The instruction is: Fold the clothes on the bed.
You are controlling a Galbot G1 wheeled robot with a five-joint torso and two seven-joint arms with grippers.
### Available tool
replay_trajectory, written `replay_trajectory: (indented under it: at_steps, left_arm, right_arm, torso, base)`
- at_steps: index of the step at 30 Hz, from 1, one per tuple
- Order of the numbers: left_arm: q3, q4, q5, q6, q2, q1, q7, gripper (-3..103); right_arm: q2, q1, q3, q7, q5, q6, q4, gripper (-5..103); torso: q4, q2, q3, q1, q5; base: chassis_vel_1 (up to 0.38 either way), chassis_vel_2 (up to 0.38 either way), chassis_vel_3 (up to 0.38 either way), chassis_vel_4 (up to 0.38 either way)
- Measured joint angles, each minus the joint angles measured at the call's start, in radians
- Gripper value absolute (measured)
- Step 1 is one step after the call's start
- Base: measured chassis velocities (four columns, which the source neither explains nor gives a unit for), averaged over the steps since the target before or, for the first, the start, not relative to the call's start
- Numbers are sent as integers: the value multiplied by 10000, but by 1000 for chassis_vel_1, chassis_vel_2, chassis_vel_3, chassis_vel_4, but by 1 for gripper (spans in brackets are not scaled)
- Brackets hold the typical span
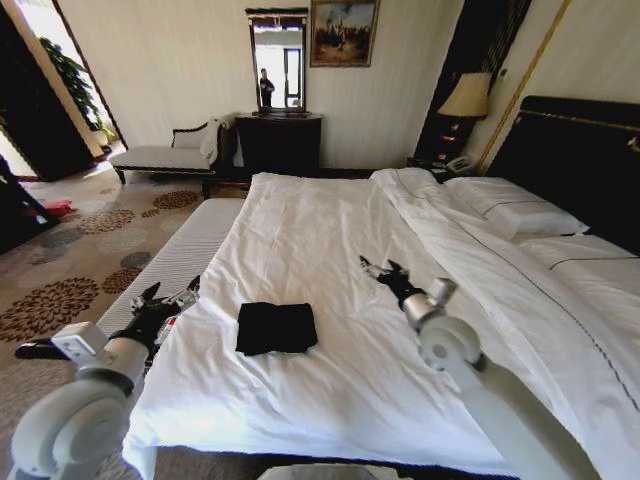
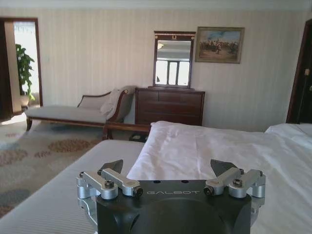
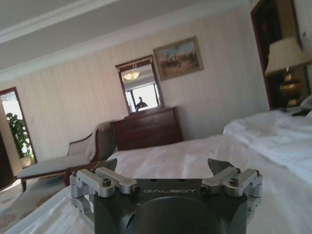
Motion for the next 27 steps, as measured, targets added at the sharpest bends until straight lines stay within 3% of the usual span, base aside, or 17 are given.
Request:
replay_trajectory:
  at_steps: [1,3,4,7,8,11,17,23,27]
  left_arm:
    - [0,0,0,0,0,0,0,100]
    - [414,0,1312,-494,-531,386,222,100]
    - [414,0,1312,-494,-531,386,222,100]
    - [633,29,1748,-953,-1341,576,174,100]
    - [633,29,1748,-953,-1341,576,174,100]
    - [604,196,1674,-1063,-1879,456,-10,100]
    - [389,535,1729,-1371,-2226,290,256,100]
    - [244,705,1610,-1551,-2263,241,886,100]
    - [234,712,1582,-1552,-2256,243,919,100]
  right_arm:
    - [0,0,0,0,0,0,0,100]
    - [621,-1242,860,-591,-1427,563,503,100]
    - [621,-1242,860,-591,-1427,563,503,100]
    - [1939,-2263,1673,-1286,-3186,1244,826,100]
    - [1939,-2263,1673,-1286,-3186,1244,826,100]
    - [2892,-2814,2090,-1819,-4178,1915,794,100]
    - [3498,-3105,2196,-1865,-4431,2144,654,100]
    - [3637,-2975,2099,-1807,-4489,2096,470,100]
    - [3639,-2952,2075,-1781,-4492,2045,457,100]
  torso:
    - [0,0,0,0,0]
    - [10,1,0,-2,-4]
    - [10,1,0,-2,-4]
    - [10,1,-1,-2,-2]
    - [10,1,-1,-2,-2]
    - [11,1,1,0,-6]
    - [11,1,2,0,-5]
    - [11,0,3,3,-4]
    - [11,0,2,2,-5]
  base:
    - [0,0,0,0]
    - [0,0,0,0]
    - [0,0,0,0]
    - [0,0,0,0]
    - [0,0,0,0]
    - [0,0,0,0]
    - [0,0,0,0]
    - [0,0,0,0]
    - [0,0,0,0]
